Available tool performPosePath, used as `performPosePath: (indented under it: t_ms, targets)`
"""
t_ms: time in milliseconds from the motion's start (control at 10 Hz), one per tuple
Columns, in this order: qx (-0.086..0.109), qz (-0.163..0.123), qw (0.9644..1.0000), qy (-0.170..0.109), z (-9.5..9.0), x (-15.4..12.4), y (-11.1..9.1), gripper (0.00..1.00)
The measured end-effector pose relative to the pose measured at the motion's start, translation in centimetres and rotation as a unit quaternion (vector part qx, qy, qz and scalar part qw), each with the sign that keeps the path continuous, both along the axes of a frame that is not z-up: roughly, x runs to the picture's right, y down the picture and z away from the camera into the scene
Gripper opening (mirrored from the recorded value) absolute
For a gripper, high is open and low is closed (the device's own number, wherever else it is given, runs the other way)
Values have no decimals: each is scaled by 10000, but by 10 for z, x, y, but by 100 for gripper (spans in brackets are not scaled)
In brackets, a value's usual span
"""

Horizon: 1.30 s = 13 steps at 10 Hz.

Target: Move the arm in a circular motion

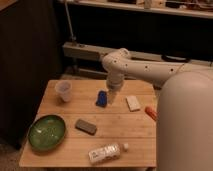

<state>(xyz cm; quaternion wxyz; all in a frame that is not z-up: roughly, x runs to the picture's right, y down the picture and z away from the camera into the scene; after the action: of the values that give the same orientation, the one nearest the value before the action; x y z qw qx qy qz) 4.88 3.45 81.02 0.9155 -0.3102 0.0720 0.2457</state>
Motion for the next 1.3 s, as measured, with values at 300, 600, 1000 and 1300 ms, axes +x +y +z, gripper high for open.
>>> performPosePath:
  t_ms: [300,600,1000,1300]
  targets:
    - [7,-63,10000,-58,-1,3,3,65]
    - [49,-130,9999,-102,0,16,5,65]
    - [66,-234,9994,-239,0,27,8,65]
    - [115,-325,9990,-278,-17,51,21,65]
